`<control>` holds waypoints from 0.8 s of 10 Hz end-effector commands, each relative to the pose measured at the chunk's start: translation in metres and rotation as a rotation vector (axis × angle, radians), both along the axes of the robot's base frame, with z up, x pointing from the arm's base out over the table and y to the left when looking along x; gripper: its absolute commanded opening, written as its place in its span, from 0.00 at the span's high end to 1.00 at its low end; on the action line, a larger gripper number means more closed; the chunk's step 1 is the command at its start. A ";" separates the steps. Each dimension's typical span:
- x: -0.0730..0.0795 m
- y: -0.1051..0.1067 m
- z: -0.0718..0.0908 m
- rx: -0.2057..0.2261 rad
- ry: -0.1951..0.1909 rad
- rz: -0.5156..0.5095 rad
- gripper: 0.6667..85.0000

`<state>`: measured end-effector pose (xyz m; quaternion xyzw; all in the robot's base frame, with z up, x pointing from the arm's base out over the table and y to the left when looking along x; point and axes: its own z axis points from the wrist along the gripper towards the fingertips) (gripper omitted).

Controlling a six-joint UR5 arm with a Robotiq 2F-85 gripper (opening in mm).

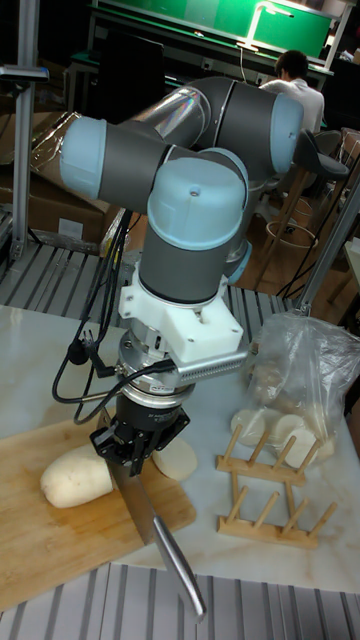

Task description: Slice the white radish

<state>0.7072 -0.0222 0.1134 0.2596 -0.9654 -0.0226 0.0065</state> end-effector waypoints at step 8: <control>-0.003 0.018 0.016 0.016 0.035 -0.050 0.99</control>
